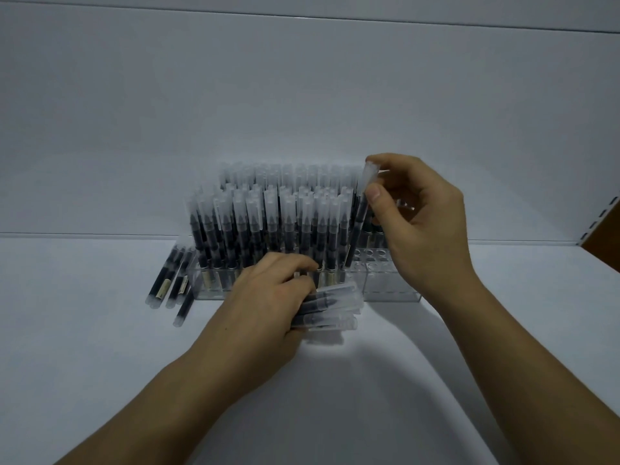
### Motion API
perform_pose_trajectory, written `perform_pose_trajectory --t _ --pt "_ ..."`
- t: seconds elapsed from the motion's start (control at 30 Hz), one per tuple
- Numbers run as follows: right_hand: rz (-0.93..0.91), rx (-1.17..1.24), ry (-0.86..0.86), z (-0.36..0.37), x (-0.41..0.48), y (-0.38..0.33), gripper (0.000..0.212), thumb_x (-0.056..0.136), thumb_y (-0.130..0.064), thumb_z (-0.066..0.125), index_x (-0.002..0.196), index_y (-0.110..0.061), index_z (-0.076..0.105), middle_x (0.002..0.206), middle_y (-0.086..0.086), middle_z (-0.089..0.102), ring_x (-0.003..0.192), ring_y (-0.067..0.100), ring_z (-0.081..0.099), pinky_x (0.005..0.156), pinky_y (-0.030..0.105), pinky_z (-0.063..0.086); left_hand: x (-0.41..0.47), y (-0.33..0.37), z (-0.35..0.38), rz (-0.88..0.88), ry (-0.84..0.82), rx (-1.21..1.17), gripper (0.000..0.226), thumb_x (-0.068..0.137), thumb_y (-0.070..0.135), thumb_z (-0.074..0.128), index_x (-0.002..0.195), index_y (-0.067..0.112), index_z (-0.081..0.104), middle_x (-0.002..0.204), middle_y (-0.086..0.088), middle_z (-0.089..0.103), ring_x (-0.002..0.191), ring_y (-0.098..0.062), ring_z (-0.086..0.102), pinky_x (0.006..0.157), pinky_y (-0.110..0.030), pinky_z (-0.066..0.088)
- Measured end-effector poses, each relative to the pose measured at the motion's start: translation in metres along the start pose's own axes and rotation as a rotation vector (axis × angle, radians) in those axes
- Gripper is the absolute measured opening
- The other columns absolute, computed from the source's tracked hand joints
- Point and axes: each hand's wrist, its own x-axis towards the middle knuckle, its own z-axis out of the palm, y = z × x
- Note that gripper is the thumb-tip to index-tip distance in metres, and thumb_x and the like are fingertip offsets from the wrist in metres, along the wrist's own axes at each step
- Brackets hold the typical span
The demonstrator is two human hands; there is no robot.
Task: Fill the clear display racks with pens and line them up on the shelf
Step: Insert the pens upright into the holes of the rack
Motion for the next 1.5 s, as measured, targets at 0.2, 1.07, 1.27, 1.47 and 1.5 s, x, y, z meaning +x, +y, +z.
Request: perform_pose_trajectory --t 0.2,1.07,1.27,1.47,1.5 --pt "-0.015 -0.039 -0.081 0.003 -0.003 0.003 0.027 0.098 -0.015 0.065 0.125 -0.014 0.068 0.100 -0.005 0.068 0.092 0.014 0.066 0.080 0.033 0.058 0.000 0.002 -0.001 -0.011 -0.001 0.006 0.030 0.067 0.010 0.080 0.094 0.017 0.068 0.128 0.000 0.059 0.117 -0.022 0.053 0.089 -0.047 0.053" --pt "-0.087 -0.106 -0.133 0.006 -0.010 -0.006 0.020 0.090 -0.004 0.071 0.097 -0.014 0.055 0.082 0.000 0.057 0.072 0.019 0.056 0.063 0.029 0.050 0.001 0.008 -0.014 -0.189 0.281 -0.435 0.022 0.087 0.034 0.073 0.088 0.012 0.071 0.092 0.007 0.060 0.082 -0.012 0.061 0.070 -0.021 0.049" --pt "0.045 0.223 -0.193 0.017 -0.020 -0.018 0.008 0.094 -0.015 0.064 0.102 -0.015 0.065 0.079 0.000 0.060 0.072 0.022 0.057 0.064 0.035 0.050 0.005 0.020 -0.029 -0.348 0.356 -1.063 0.023 0.077 0.023 0.071 0.099 0.017 0.074 0.086 0.010 0.077 0.078 -0.002 0.072 0.065 -0.014 0.055" --pt "0.079 0.299 -0.266 0.026 -0.026 -0.023 0.016 0.094 -0.015 0.066 0.109 -0.016 0.072 0.086 -0.001 0.069 0.084 0.021 0.065 0.077 0.036 0.057 0.005 0.017 -0.027 -0.332 0.404 -1.130 0.015 0.080 0.018 0.069 0.093 0.010 0.071 0.077 -0.005 0.076 0.068 -0.012 0.072 0.062 -0.017 0.054" --pt "0.090 0.315 -0.252 0.025 -0.026 -0.023 0.017 0.093 -0.015 0.066 0.109 -0.016 0.073 0.086 -0.003 0.069 0.085 0.018 0.066 0.078 0.033 0.057 0.005 0.018 -0.026 -0.328 0.411 -1.152 0.015 0.081 0.017 0.069 0.093 0.008 0.070 0.077 -0.007 0.076 0.067 -0.015 0.073 0.062 -0.018 0.055"
